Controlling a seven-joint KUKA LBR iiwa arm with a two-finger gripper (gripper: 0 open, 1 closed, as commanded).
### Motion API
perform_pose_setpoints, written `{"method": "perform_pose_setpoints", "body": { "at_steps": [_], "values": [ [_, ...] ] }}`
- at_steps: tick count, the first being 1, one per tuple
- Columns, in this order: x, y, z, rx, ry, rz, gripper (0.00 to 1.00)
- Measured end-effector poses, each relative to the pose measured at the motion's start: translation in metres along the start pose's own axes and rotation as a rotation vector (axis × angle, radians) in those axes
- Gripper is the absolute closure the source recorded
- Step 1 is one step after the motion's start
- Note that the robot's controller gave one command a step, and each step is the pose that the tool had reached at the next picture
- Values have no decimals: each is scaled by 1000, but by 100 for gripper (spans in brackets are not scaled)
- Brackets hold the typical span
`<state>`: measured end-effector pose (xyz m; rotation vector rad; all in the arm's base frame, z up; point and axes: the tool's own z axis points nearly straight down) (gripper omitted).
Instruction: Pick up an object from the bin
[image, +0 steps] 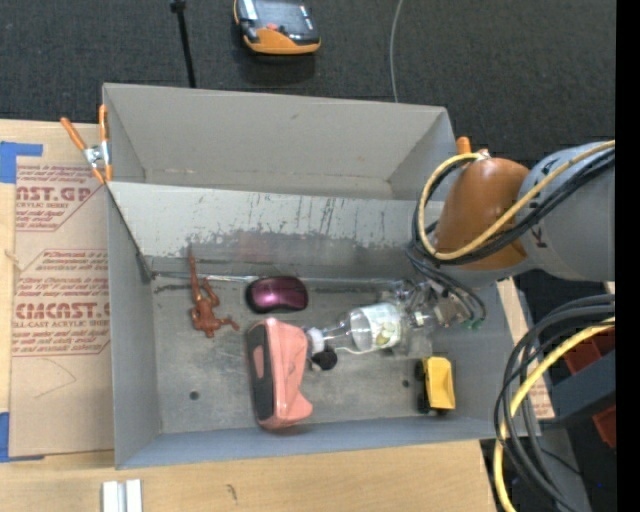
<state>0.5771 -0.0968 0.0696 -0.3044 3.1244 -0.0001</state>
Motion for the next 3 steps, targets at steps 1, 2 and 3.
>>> {"method": "perform_pose_setpoints", "body": {
  "at_steps": [1,2,3],
  "values": [
    [-3,2,-51,-3,7,-10,100],
    [-8,-10,-60,4,-11,6,100],
    [21,-1,-86,-4,10,4,100]
  ]
}}
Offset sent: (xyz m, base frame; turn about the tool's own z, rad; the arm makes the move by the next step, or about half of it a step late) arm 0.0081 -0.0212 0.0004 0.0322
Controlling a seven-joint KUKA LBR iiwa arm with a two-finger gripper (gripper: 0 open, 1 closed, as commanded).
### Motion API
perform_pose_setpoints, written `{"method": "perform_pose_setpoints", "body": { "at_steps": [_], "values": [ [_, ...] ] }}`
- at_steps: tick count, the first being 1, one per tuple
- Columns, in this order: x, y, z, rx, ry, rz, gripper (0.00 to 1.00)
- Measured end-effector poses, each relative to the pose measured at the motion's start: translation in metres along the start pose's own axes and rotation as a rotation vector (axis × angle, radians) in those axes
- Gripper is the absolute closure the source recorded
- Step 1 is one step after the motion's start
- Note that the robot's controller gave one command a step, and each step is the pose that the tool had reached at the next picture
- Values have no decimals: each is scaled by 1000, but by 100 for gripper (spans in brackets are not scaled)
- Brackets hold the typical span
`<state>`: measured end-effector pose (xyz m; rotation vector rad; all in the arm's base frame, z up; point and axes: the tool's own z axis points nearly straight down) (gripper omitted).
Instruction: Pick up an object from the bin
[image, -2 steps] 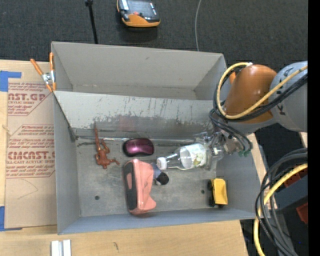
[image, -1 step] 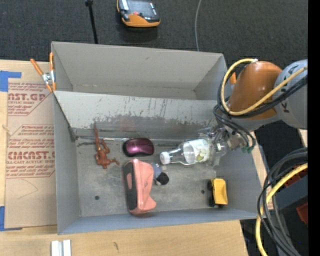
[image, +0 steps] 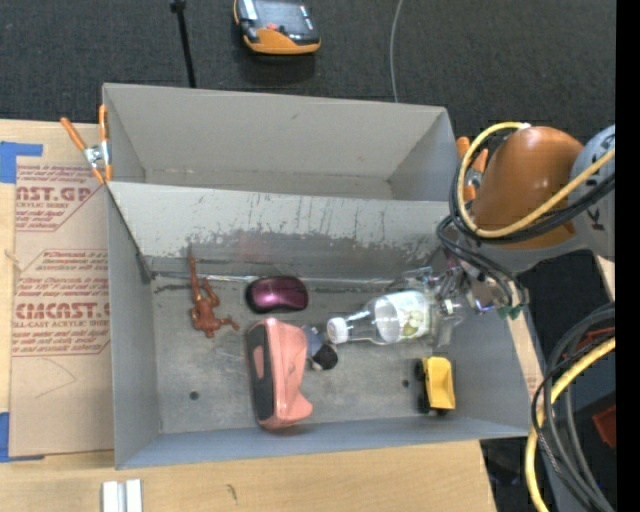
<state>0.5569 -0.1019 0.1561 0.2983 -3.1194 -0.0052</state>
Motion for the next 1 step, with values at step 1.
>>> {"method": "perform_pose_setpoints", "body": {
  "at_steps": [1],
  "values": [
    [-26,-7,-56,5,-10,18,100]
  ]
}}
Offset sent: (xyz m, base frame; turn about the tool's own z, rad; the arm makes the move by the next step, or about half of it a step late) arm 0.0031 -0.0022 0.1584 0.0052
